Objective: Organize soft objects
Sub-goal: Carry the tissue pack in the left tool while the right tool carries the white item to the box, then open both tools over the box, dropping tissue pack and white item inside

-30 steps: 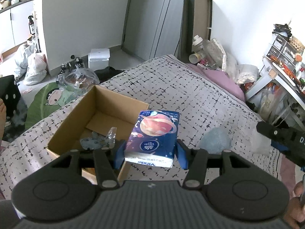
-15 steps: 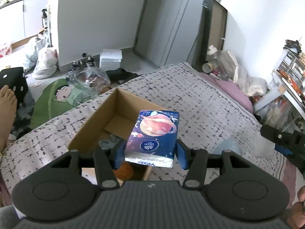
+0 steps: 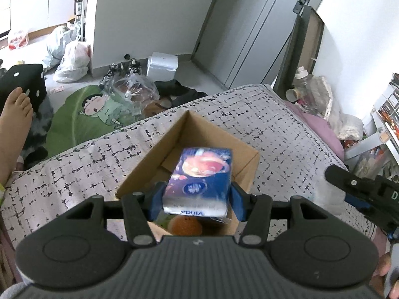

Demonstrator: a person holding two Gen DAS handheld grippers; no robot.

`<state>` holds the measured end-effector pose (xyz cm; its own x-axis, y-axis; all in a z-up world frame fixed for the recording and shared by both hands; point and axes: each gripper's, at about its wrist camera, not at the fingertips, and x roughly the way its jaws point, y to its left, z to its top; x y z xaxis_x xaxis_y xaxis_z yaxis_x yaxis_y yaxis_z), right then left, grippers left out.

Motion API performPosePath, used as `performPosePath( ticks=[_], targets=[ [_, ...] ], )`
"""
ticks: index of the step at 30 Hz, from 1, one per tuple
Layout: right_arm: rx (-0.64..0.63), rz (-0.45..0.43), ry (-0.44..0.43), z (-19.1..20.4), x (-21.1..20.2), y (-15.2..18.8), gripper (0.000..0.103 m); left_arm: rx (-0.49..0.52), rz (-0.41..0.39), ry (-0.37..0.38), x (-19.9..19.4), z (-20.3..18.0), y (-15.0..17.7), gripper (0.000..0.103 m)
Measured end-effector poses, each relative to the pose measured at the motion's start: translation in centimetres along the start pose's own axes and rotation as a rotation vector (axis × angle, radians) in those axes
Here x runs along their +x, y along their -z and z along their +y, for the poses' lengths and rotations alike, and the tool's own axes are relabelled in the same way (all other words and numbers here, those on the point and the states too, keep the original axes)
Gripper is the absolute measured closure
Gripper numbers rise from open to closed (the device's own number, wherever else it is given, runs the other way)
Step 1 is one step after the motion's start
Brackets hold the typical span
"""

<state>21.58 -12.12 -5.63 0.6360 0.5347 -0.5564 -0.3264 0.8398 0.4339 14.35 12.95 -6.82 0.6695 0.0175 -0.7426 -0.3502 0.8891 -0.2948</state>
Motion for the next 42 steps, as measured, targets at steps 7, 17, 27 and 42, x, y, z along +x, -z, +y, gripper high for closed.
performPosePath(
  ticks=[7,17,27,42],
  targets=[
    [0.018,0.059,-0.022,1.2,3.0,0.4,0.063,-0.029,0.014,0.007,1.7,1.2,-1.0,0.055],
    [0.021,0.112,-0.031,2.6,6.4,0.2,0.062,-0.081,0.05,-0.006,3.1,3.2,-1.6,0.058],
    [0.033,0.101,-0.004,2.8,7.0,0.4,0.029,-0.077,0.046,-0.039,2.8,3.5,-1.8,0.031],
    [0.031,0.054,0.042,-0.7,1.7,-0.3,0.01,-0.039,0.004,-0.094,0.7,1.4,-1.4,0.021]
  ],
)
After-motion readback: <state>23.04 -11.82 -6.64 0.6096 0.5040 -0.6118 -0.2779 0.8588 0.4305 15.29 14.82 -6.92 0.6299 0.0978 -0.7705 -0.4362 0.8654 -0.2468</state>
